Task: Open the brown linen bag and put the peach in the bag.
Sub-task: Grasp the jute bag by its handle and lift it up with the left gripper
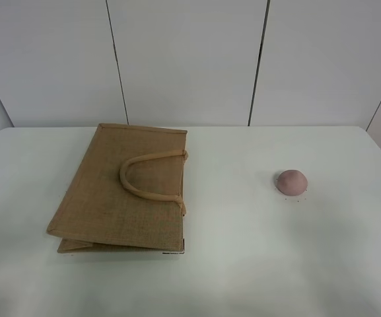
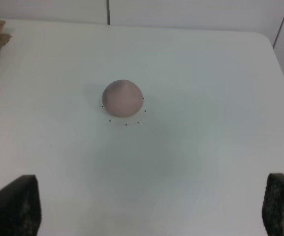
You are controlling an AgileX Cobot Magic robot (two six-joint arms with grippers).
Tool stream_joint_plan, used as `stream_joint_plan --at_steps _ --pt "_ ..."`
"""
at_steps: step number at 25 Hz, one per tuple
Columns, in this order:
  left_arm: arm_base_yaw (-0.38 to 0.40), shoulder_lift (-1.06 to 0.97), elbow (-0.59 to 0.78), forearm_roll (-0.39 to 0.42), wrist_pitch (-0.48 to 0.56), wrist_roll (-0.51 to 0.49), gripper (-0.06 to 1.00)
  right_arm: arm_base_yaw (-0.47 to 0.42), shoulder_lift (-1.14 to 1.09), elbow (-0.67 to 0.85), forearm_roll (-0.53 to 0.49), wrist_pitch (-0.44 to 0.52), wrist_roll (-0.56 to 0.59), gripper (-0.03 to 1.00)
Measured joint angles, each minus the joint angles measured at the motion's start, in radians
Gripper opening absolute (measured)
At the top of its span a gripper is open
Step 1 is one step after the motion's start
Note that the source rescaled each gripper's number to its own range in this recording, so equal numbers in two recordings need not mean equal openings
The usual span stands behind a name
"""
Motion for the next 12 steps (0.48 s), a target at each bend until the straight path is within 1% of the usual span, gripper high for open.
stream_joint_plan --at_steps 12 --pt "0.000 0.000 -0.004 0.000 -0.005 0.000 1.00 0.000 0.000 0.000 0.000 0.000 0.000 1.00"
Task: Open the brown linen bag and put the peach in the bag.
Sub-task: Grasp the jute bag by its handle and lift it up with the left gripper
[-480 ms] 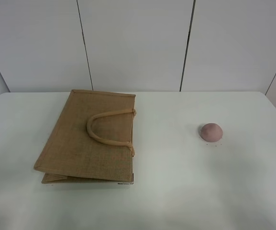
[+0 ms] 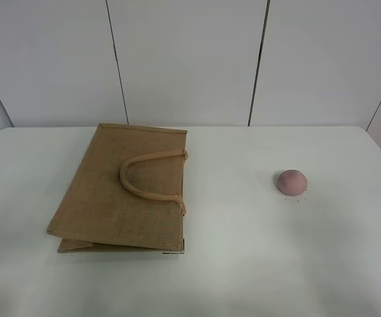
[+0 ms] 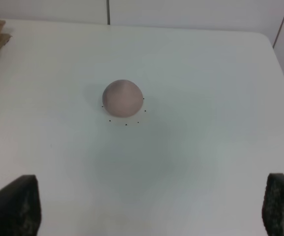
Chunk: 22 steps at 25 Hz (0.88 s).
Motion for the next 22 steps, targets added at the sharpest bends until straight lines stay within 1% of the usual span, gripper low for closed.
stream_joint_plan --at_steps 3,6,15,22 --pt "0.000 0.045 -0.040 0.000 -0.002 0.000 1.00 0.000 0.000 0.000 0.000 0.000 0.000 1.00" --pt "0.000 0.176 -0.110 0.000 -0.003 0.000 1.00 0.000 0.000 0.000 0.000 0.000 0.000 1.00" --pt "0.000 0.787 -0.375 0.000 -0.087 0.001 1.00 0.000 0.000 0.000 0.000 0.000 0.000 1.00" --pt "0.000 1.279 -0.635 0.000 -0.110 0.002 1.00 0.000 0.000 0.000 0.000 0.000 0.000 1.00"
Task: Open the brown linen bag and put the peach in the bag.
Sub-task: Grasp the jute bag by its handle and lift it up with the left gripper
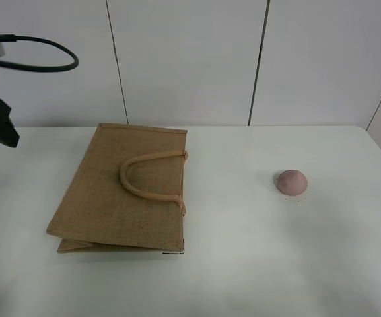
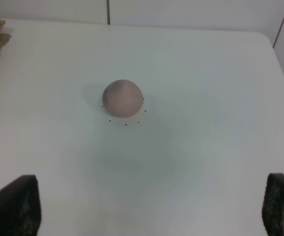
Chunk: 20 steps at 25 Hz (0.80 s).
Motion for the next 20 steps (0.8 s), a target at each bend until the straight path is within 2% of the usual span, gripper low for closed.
stream_joint_plan --at_steps 5,12,20 --pt "0.000 0.291 -0.184 -0.006 0.007 0.000 1.00 0.000 0.000 0.000 0.000 0.000 0.000 1.00" --pt "-0.016 0.566 -0.378 -0.081 0.022 -0.020 1.00 0.000 0.000 0.000 0.000 0.000 0.000 1.00" --pt "-0.184 0.716 -0.472 -0.091 0.021 -0.114 1.00 0.000 0.000 0.000 0.000 0.000 0.000 1.00"
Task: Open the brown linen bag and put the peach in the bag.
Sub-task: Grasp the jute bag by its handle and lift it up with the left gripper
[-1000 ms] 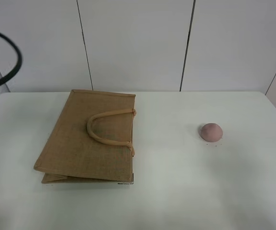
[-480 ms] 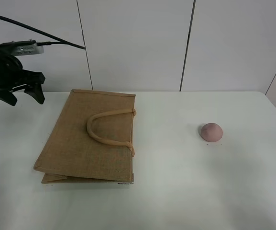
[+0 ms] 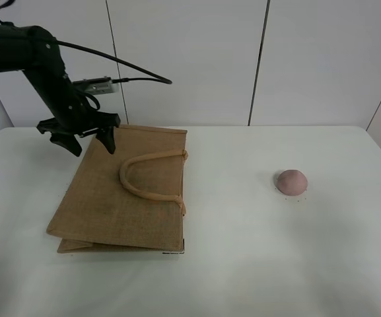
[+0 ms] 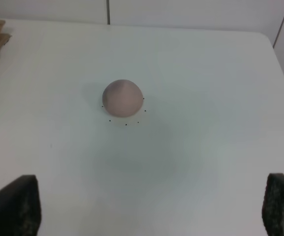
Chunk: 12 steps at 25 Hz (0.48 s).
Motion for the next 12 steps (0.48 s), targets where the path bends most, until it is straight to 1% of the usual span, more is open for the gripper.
stream_joint_plan --at_steps 5,7,12 --pt "-0.099 0.087 -0.062 0.002 -0.027 -0.023 1.00 0.000 0.000 0.000 0.000 0.000 0.000 1.00" --pt "-0.114 0.114 -0.085 0.008 -0.034 -0.031 1.00 0.000 0.000 0.000 0.000 0.000 0.000 1.00" --pt "-0.117 0.166 -0.101 0.048 -0.046 -0.063 1.00 0.000 0.000 0.000 0.000 0.000 0.000 1.00"
